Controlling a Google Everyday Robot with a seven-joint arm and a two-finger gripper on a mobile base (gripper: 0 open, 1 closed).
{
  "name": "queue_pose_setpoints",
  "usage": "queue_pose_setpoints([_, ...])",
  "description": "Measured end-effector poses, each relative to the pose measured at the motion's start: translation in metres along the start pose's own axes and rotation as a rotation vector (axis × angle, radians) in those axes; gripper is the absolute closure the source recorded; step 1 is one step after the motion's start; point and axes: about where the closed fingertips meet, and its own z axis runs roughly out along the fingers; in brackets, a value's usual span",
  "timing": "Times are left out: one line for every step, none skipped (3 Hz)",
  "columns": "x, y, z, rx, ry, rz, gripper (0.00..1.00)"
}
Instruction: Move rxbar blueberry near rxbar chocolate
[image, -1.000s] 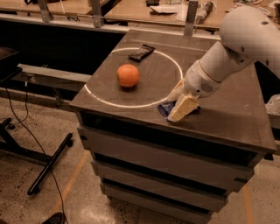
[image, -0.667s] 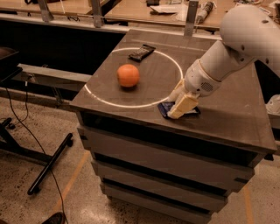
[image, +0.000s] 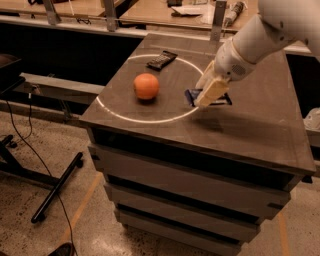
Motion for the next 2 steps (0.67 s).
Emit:
queue_pose_setpoints([-0.02,-0.045,-0.036,0.108,0.028,-0.034,1.0])
queue_pose_setpoints([-0.029,-0.057,-0.048,0.144,0.019,-0.045,1.0])
